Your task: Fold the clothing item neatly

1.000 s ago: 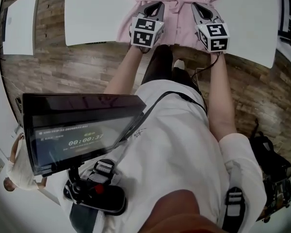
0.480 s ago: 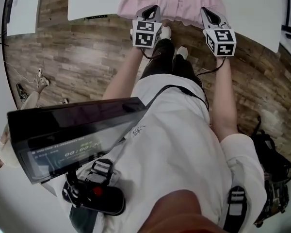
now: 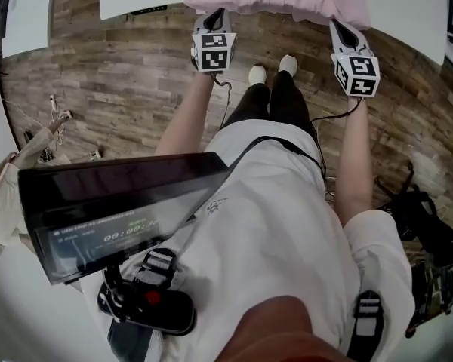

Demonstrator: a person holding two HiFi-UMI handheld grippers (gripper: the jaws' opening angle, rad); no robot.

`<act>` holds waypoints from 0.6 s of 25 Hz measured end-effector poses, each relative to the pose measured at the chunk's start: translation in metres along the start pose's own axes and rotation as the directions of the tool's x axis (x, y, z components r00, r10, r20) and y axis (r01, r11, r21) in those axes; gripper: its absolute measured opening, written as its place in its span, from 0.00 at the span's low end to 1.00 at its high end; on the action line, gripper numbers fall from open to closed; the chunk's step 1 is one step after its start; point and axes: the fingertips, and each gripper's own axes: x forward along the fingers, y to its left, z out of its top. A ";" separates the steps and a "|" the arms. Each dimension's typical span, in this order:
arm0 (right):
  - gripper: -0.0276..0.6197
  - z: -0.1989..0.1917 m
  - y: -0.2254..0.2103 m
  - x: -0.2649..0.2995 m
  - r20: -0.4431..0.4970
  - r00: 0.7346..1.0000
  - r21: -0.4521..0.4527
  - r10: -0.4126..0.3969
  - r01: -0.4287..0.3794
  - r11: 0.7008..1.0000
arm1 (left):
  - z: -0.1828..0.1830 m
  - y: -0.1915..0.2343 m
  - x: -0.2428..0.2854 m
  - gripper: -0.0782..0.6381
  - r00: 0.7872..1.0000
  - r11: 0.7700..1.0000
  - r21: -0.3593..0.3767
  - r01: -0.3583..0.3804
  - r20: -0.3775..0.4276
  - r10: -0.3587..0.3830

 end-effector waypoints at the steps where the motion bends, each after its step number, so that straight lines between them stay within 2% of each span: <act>1: 0.05 -0.006 0.000 -0.002 -0.006 1.000 0.001 -0.014 0.014 1.000 | -0.008 0.008 0.002 0.11 1.000 1.000 0.002 -0.006 -0.009 0.006; 5: 0.05 -0.031 -0.003 -0.009 -0.034 0.997 0.009 -0.068 0.068 0.998 | -0.029 0.041 0.006 0.12 0.998 0.998 0.009 -0.055 -0.027 0.056; 11: 0.05 -0.060 -0.014 -0.019 -0.056 0.986 0.046 -0.158 0.161 0.986 | -0.053 0.083 0.016 0.21 0.993 0.994 -0.008 -0.106 -0.057 0.105; 13: 0.09 -0.073 -0.024 -0.017 -0.064 0.982 0.055 -0.178 0.181 0.982 | -0.060 0.091 0.025 0.25 0.991 0.993 -0.007 -0.116 -0.061 0.116; 15: 0.10 -0.092 -0.037 -0.016 -0.078 0.978 0.064 -0.195 0.200 0.978 | -0.067 0.094 0.038 0.25 0.990 0.992 -0.002 -0.128 -0.067 0.127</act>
